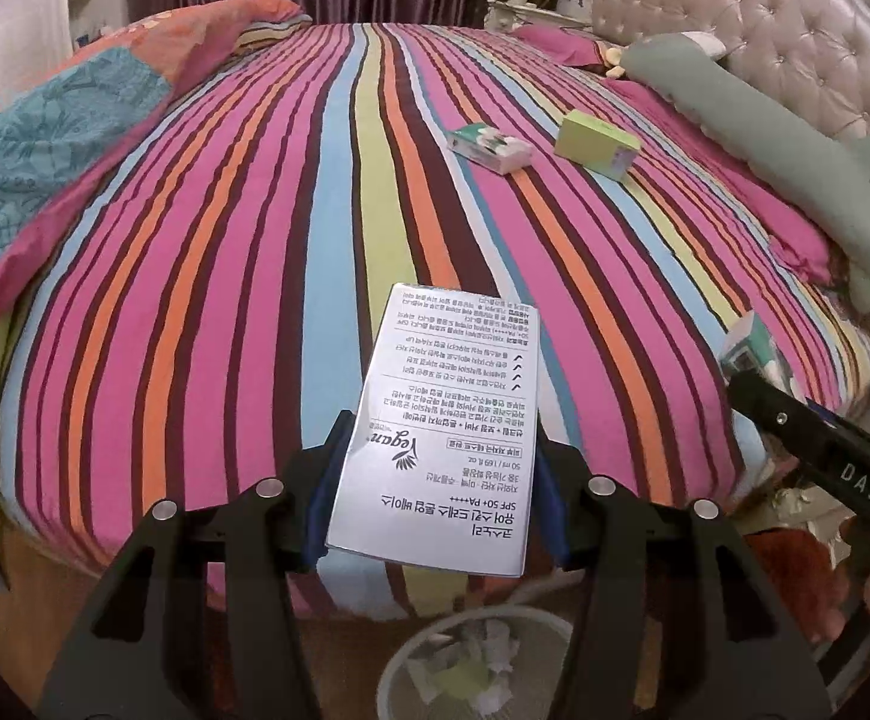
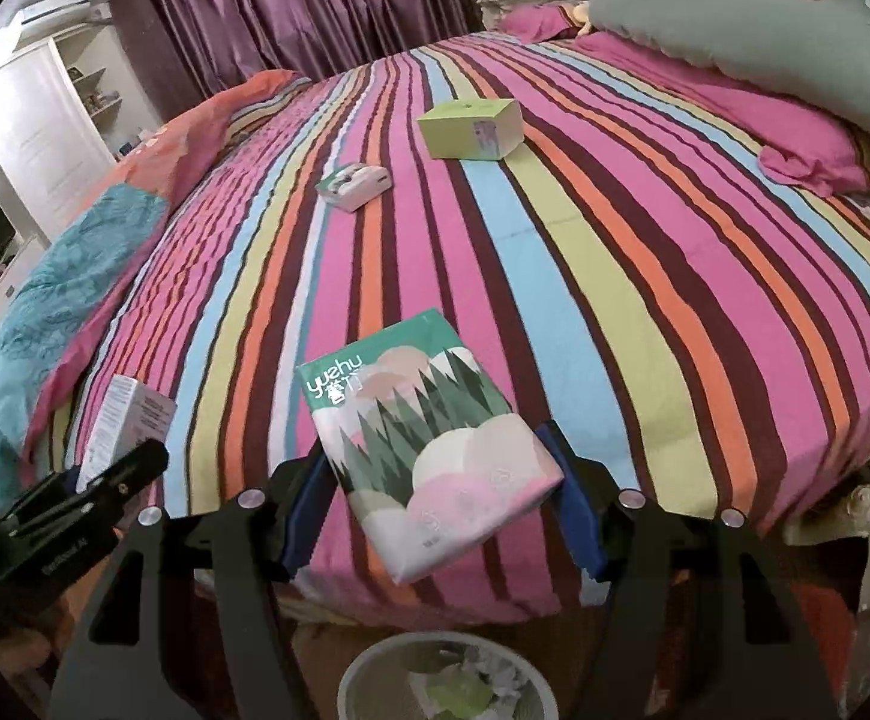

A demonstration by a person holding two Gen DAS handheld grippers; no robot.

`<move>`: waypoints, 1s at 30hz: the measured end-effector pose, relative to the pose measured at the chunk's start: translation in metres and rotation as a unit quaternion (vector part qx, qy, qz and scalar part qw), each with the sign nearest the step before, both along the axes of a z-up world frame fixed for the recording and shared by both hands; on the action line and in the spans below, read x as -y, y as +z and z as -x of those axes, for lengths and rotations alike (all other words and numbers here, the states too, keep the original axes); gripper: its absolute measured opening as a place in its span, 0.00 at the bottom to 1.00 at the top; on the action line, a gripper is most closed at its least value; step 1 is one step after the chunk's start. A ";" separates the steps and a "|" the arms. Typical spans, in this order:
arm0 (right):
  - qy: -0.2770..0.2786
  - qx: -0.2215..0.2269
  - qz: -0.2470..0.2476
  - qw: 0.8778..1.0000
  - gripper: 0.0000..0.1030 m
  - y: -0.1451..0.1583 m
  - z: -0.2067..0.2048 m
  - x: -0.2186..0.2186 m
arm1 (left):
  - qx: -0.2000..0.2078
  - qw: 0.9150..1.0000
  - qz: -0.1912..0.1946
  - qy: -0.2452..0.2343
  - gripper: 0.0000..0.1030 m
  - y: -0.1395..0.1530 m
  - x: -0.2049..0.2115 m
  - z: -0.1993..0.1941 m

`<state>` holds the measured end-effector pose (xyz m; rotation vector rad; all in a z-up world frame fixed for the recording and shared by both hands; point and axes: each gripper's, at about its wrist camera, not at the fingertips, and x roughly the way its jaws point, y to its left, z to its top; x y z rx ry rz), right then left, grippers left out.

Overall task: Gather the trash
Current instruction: 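Carry the white box and tissue pack over the wastebasket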

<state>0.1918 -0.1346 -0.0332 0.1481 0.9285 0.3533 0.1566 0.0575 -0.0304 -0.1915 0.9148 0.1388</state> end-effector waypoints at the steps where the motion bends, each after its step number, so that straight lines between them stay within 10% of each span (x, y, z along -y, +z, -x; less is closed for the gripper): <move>1: 0.000 0.000 -0.003 1.000 0.60 0.001 0.003 0.000 | 0.002 1.000 0.001 -0.001 0.51 0.000 0.002 0.007; 20: -0.036 -0.152 -0.083 0.984 0.60 -0.063 0.067 0.016 | -0.103 0.994 0.031 -0.021 0.51 -0.081 0.047 0.099; 30: -0.053 -0.240 -0.041 0.968 0.60 -0.119 0.070 0.016 | -0.187 0.979 0.075 -0.017 0.51 -0.129 0.050 0.102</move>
